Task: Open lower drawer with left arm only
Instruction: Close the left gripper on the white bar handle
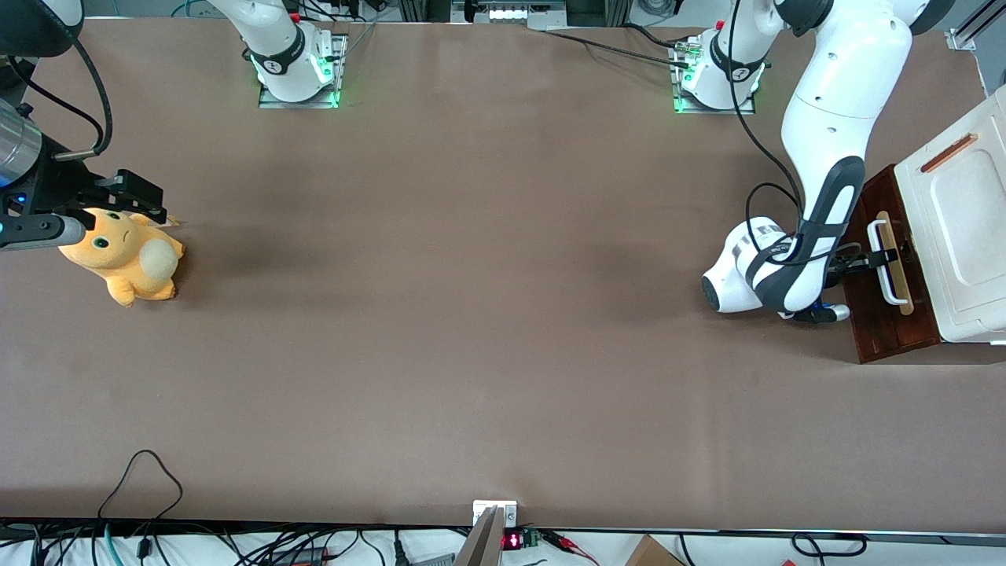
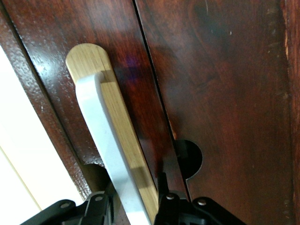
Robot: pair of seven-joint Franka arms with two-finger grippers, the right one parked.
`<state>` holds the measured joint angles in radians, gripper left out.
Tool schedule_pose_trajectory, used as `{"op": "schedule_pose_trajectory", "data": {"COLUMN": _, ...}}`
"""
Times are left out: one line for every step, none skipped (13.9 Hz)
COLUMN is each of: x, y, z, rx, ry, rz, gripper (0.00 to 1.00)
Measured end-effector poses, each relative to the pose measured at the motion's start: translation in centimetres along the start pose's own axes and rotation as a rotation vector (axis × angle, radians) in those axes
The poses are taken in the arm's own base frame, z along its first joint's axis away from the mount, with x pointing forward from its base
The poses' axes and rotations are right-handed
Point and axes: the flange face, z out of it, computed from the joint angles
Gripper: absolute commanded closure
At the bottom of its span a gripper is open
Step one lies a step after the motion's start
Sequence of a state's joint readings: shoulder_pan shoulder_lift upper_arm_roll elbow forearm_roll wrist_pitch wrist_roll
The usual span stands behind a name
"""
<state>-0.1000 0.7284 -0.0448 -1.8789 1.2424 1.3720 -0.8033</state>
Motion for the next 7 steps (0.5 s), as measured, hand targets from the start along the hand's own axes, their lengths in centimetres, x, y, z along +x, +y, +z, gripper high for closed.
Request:
{"op": "schedule_pose_trajectory", "data": {"x": 0.0, "y": -0.03, "z": 0.0, "rx": 0.002, "ry": 0.0, "rz": 0.0, "gripper": 0.69}}
{"op": "schedule_pose_trajectory", "data": {"x": 0.0, "y": -0.06, "z": -0.01, "rx": 0.003, "ry": 0.0, "rz": -0.001, "gripper": 0.7}}
{"op": "schedule_pose_trajectory", "data": {"x": 0.0, "y": -0.06, "z": -0.01, "rx": 0.003, "ry": -0.001, "rz": -0.002, "gripper": 0.71}}
{"op": "schedule_pose_trajectory", "data": {"x": 0.01, "y": -0.12, "z": -0.01, "rx": 0.005, "ry": -0.001, "rz": -0.004, "gripper": 0.72}}
{"op": "schedule_pose_trajectory", "data": {"x": 0.01, "y": -0.13, "z": -0.02, "rx": 0.006, "ry": -0.001, "rz": -0.004, "gripper": 0.72}}
{"op": "schedule_pose_trajectory", "data": {"x": 0.01, "y": -0.17, "z": -0.01, "rx": 0.006, "ry": -0.001, "rz": -0.005, "gripper": 0.72}}
{"op": "schedule_pose_trajectory", "data": {"x": 0.02, "y": -0.18, "z": -0.01, "rx": 0.006, "ry": -0.001, "rz": -0.006, "gripper": 0.72}}
